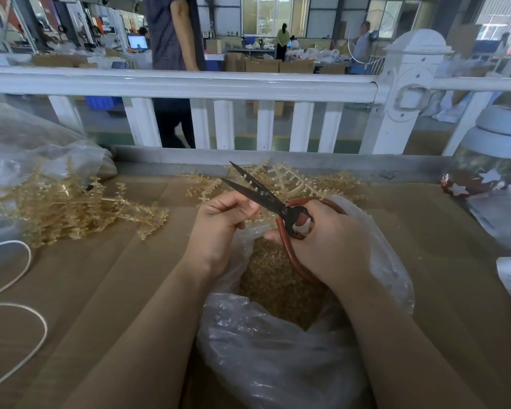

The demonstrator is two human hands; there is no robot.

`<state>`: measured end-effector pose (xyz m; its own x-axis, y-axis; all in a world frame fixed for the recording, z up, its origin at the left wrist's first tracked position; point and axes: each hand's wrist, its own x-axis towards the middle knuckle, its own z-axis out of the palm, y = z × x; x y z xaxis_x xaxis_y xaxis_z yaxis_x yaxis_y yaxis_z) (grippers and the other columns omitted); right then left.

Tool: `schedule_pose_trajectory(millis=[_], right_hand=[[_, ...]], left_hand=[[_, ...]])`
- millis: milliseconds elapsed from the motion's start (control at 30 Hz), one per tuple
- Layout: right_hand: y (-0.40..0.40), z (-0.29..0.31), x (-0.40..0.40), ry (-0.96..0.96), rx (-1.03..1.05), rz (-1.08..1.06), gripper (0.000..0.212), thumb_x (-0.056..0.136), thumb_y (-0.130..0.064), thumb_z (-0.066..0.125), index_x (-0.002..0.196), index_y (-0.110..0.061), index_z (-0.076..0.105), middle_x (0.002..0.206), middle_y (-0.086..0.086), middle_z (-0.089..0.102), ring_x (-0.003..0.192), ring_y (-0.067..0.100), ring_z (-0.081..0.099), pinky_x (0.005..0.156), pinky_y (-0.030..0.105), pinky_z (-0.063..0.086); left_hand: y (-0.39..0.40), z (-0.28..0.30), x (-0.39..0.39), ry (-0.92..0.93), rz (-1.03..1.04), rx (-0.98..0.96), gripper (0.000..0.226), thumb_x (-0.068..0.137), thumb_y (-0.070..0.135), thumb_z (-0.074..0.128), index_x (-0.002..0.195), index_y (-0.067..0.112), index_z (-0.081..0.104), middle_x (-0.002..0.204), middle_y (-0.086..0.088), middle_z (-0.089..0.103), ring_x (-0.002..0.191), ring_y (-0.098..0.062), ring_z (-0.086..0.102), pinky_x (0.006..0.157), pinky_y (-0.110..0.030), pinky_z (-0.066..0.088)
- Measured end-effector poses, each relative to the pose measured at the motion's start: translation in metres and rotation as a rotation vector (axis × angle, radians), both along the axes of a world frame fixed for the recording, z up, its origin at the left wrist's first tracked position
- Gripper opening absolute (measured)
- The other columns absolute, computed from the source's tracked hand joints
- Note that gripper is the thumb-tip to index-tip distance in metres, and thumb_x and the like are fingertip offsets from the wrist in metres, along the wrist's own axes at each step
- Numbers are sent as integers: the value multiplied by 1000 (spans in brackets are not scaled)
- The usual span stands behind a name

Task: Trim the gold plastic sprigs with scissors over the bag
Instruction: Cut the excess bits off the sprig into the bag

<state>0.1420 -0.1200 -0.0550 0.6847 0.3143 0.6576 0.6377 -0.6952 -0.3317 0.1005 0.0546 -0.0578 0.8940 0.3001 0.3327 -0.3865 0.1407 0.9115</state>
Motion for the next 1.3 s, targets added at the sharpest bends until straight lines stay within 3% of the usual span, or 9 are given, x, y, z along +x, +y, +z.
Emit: schedule_pose_trajectory(millis=[100, 367, 533, 700, 900, 1000, 1200, 1300], right_hand=[[1, 0, -1, 2, 6, 0, 71, 72, -88, 45, 91, -24, 69, 80, -14, 67, 68, 0, 48, 60, 19, 47], [0, -1, 3, 7, -32, -41, 60, 74, -83, 56, 86, -26, 66, 76, -20, 55, 67, 3, 51, 59, 14, 36], [-3, 0, 4, 7, -2, -23, 70, 70, -91, 43, 83, -26, 66, 73, -15, 63, 64, 3, 50, 56, 16, 43], [-3, 1, 5, 1, -12, -18, 71, 70, -93, 42, 84, -27, 67, 72, -21, 56, 64, 1, 47, 56, 12, 38], [-3, 2, 5, 10, -19, -12, 73, 70, -93, 40, 89, -28, 67, 76, -23, 49, 66, 0, 44, 55, 5, 27], [-4, 2, 5, -9, -15, -16, 67, 71, -89, 48, 88, -27, 67, 76, -22, 51, 66, 0, 44, 55, 8, 30], [-3, 0, 4, -39, -7, -6, 74, 72, -93, 38, 81, -25, 68, 70, -18, 59, 61, 2, 47, 55, 17, 44], [-3, -1, 5, -46, -1, 13, 68, 73, -88, 47, 81, -24, 69, 70, -15, 62, 60, 3, 48, 56, 18, 46]], left_hand=[[0, -1, 0, 0, -13, 52, 15, 85, 12, 69, 83, 23, 78, 79, 4, 68, 76, -13, 48, 68, -29, 35], [-1, -1, -3, -39, -40, 33, 3, 83, 13, 71, 82, 11, 72, 78, -4, 65, 69, -7, 50, 68, -23, 40], [1, 3, -1, -92, 22, -53, 3, 84, 7, 64, 82, 7, 62, 73, -6, 60, 67, -16, 54, 71, -29, 45], [5, 0, -1, -98, 29, -8, 12, 90, 4, 60, 95, -7, 62, 75, -7, 62, 70, -15, 56, 72, -25, 48], [5, 2, -2, -89, -13, -27, 5, 89, 9, 64, 90, 4, 67, 73, -4, 63, 71, -13, 56, 75, -25, 46], [5, 1, -1, -90, -30, -44, 9, 87, 11, 64, 90, 3, 67, 73, -3, 63, 72, -13, 56, 75, -24, 46], [6, 2, -2, -87, -62, -93, 13, 87, 9, 66, 91, -3, 63, 73, -3, 63, 70, -11, 56, 73, -21, 47], [7, 3, -2, -82, -54, -127, 18, 83, 9, 64, 93, -6, 61, 73, -5, 62, 68, -12, 57, 72, -22, 47]])
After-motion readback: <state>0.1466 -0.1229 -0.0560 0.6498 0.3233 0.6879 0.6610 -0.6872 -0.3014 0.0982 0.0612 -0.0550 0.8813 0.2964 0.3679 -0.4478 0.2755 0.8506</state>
